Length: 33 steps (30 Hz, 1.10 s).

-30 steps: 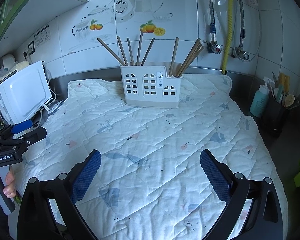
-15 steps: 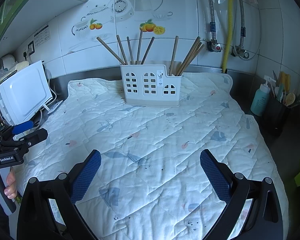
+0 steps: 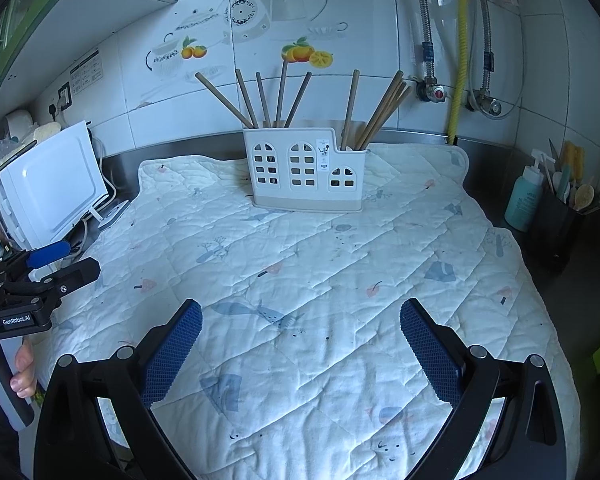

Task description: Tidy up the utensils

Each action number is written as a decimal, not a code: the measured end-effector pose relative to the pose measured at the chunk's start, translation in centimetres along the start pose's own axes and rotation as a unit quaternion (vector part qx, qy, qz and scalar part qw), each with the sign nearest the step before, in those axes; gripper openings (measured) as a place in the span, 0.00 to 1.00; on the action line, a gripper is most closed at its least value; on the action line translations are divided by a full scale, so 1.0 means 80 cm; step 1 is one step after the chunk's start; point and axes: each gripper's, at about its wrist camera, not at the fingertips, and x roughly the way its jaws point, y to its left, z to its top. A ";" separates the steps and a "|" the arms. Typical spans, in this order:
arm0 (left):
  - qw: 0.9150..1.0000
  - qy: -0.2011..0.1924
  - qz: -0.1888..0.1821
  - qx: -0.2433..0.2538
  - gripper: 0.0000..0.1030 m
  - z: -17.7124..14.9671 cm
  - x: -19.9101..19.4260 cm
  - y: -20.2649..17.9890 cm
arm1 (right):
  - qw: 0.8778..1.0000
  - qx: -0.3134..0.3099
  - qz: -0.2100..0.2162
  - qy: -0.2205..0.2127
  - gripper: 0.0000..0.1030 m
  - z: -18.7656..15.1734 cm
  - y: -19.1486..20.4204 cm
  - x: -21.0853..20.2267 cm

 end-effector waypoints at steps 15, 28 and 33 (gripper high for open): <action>1.000 0.002 0.000 0.004 0.95 -0.002 0.000 -0.005 | 1.000 0.002 0.002 0.000 0.93 -0.001 0.000 -0.001; 1.000 -0.006 0.003 0.007 0.95 -0.003 -0.001 -0.007 | 1.000 0.003 0.004 -0.002 0.93 -0.003 -0.002 -0.002; 1.000 -0.006 0.005 0.006 0.95 -0.002 -0.001 -0.006 | 1.000 0.005 0.005 -0.003 0.93 -0.002 -0.003 -0.003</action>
